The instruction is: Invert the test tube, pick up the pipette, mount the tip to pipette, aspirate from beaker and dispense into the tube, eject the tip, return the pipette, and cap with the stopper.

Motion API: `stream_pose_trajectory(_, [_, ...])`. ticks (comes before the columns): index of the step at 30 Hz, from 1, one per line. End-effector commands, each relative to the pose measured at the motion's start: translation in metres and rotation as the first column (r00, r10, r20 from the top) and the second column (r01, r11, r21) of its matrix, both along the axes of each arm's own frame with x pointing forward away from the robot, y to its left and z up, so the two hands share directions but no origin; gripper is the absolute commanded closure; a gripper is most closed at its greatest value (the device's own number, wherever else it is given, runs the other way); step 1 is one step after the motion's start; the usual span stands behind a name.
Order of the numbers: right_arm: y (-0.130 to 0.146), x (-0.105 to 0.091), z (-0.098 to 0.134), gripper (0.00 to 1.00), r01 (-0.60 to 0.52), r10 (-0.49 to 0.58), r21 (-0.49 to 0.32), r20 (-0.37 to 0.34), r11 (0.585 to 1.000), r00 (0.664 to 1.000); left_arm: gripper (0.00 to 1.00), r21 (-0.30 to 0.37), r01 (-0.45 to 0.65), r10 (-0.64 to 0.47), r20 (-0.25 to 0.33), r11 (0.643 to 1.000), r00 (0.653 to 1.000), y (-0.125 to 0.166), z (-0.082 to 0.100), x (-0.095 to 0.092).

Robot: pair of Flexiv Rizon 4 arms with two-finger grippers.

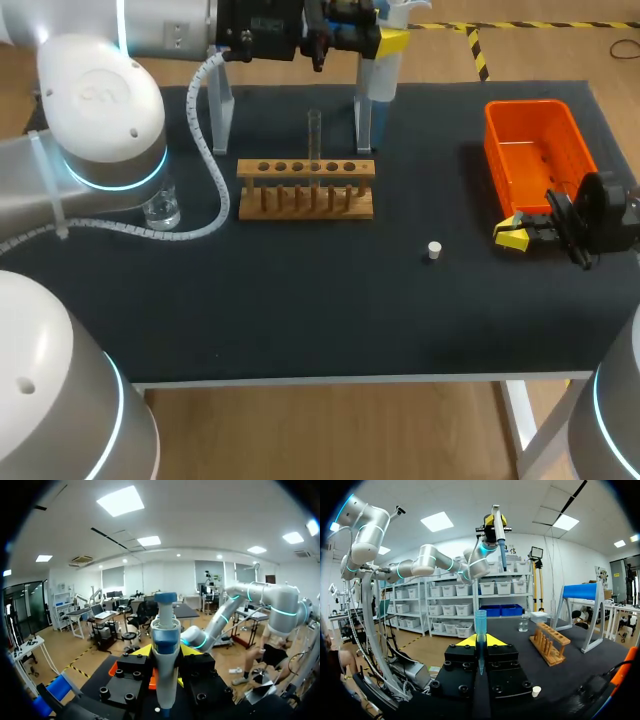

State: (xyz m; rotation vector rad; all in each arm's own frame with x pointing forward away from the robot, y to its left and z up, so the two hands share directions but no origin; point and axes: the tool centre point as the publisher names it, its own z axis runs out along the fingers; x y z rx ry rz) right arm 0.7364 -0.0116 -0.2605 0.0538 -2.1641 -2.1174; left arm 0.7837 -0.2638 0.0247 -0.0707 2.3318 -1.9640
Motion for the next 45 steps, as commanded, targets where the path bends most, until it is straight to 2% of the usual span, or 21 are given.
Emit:
stream_pose_trajectory(1, [-0.0007,-0.0007,0.0001,1.00,0.000,0.000,-0.002,0.001,1.000,1.000,1.00,-0.019,-0.001,0.001,0.003,1.000,1.000,0.0031,-0.0047,-0.0020])
stream_pose_trajectory(45, [-0.0007,-0.0007,0.0001,1.00,0.000,0.000,-0.002,0.001,1.000,1.000,1.00,0.002,-0.009,0.009,-0.002,1.000,1.000,0.0036,-0.0122,0.0004])
